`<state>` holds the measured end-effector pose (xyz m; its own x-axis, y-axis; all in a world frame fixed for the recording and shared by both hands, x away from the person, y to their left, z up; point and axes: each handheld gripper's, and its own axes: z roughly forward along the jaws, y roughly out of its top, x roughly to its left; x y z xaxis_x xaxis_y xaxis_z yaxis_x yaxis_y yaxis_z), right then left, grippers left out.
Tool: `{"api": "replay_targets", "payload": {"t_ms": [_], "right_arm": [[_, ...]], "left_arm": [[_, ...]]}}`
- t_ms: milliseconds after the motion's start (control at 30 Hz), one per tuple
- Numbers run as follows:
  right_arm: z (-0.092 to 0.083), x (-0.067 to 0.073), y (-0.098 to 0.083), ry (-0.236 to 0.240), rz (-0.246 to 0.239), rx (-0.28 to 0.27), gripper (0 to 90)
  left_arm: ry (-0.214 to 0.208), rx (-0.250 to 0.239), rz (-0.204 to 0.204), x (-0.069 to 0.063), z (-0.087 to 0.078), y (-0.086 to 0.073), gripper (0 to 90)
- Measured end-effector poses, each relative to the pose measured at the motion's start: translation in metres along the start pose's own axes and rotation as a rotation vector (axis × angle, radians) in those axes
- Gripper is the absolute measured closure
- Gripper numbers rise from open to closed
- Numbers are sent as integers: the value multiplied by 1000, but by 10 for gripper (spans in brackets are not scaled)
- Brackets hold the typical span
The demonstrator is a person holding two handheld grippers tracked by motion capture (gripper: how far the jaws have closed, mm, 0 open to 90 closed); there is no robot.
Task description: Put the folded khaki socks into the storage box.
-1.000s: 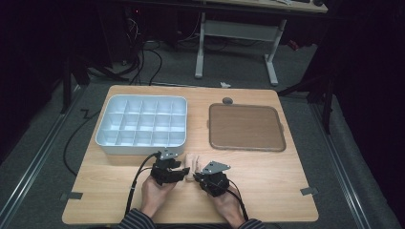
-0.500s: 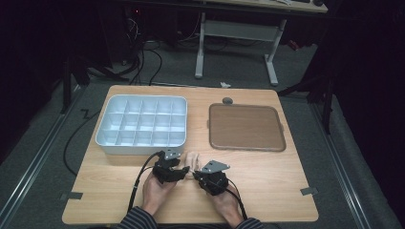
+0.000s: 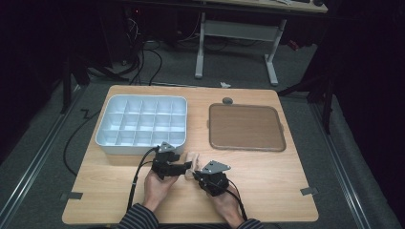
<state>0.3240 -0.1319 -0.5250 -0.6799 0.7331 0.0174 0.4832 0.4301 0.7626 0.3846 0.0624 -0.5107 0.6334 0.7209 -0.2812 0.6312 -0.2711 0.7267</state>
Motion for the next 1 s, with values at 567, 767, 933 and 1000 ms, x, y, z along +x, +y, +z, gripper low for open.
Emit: {"api": "replay_targets", "payload": {"t_ms": [567,767,933,1000], "right_arm": [[-25,-9,-5,-11,58,-71,674],[-40,-32,-14,-60,116,-83,675],[-53,-51,-22,-108,154,-94,675],[-57,-59,-24,-129,169,-93,674]], "left_arm": [[-18,41,-33,0,13,12,327],[-34,43,-32,-1,17,11,387],[-34,70,-52,3,23,9,400],[-33,78,-60,4,25,9,400]]}}
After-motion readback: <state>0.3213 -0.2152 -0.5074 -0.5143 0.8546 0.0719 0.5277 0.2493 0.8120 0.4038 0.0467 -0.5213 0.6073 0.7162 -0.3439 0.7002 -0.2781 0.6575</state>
